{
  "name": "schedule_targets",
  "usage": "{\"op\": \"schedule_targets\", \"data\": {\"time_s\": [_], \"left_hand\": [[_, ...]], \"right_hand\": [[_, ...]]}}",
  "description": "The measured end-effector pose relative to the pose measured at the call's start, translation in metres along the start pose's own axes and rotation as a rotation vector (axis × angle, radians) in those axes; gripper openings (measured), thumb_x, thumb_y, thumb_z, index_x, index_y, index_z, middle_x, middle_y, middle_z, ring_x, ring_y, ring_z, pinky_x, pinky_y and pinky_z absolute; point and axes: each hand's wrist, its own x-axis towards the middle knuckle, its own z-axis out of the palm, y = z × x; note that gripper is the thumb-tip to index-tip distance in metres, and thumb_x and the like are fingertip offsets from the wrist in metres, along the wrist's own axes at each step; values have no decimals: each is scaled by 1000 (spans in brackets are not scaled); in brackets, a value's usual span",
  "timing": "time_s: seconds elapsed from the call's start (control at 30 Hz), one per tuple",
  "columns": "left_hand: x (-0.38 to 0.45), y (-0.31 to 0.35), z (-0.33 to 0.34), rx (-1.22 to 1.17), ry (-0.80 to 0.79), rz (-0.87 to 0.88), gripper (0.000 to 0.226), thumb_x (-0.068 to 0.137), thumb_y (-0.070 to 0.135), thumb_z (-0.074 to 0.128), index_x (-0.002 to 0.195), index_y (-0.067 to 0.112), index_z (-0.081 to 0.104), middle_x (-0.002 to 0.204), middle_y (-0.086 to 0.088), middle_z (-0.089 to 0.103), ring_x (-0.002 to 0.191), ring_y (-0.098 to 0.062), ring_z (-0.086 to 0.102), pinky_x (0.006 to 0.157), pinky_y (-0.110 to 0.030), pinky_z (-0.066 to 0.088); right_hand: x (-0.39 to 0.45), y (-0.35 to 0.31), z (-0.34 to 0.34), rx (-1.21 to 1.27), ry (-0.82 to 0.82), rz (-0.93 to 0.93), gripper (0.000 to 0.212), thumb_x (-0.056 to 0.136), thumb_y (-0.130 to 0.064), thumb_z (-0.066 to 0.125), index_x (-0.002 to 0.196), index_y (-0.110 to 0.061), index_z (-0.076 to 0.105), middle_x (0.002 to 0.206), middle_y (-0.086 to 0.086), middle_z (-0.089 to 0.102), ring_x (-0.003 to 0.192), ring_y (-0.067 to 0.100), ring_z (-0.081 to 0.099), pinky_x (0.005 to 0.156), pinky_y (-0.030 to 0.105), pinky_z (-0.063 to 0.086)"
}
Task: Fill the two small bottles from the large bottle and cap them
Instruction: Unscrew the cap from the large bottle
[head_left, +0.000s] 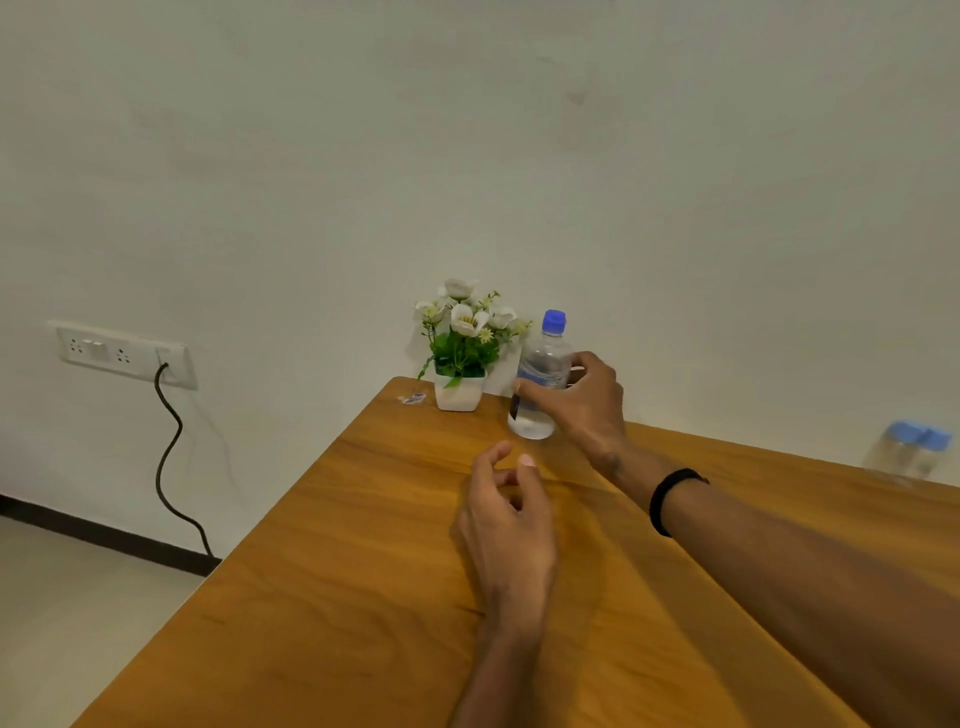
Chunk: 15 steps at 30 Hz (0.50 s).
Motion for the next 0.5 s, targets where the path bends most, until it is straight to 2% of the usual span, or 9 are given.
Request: {"op": "schedule_targets", "data": {"time_s": [0.13, 0.2, 0.3, 0.4, 0.5], "left_hand": [[1, -3, -2, -102, 49, 9, 37, 102, 58, 45, 131, 39, 56, 99, 8, 69, 89, -16, 71, 79, -44, 64], [-1, 1, -3, -121, 51, 19, 42, 102, 60, 43, 128, 32, 60, 95, 5, 72, 85, -18, 71, 78, -48, 64], [-10, 14, -3, -105, 49, 92, 38, 104, 59, 45, 125, 32, 61, 94, 6, 73, 86, -12, 71, 83, -50, 62], [-28, 36, 1, -108, -66, 177, 38, 102, 59, 49, 127, 32, 62, 99, 6, 74, 93, -8, 70, 89, -47, 62], [-53, 60, 9, -106, -310, 284, 44, 98, 58, 59, 134, 33, 62, 107, 6, 77, 101, -7, 71, 91, -44, 61]], "right_hand": [[-44, -6, -46, 59, -3, -78, 67, 72, -49, 94, 125, -26, 60, 114, -11, 68, 97, 5, 70, 77, 14, 57], [-70, -6, -73, 115, 9, -98, 63, 73, -46, 94, 123, -24, 63, 113, -12, 72, 96, 2, 72, 77, 15, 60], [-110, 0, -115, 147, 43, -112, 61, 71, -42, 96, 122, -24, 67, 110, -14, 74, 95, 1, 73, 78, 18, 61], [-150, 11, -153, 147, 67, -100, 60, 70, -42, 96, 121, -26, 68, 108, -14, 74, 97, 2, 72, 79, 18, 60], [-187, 22, -185, 100, 98, -79, 68, 68, -55, 91, 125, -28, 66, 113, -15, 71, 102, 2, 69, 82, 20, 59]]}}
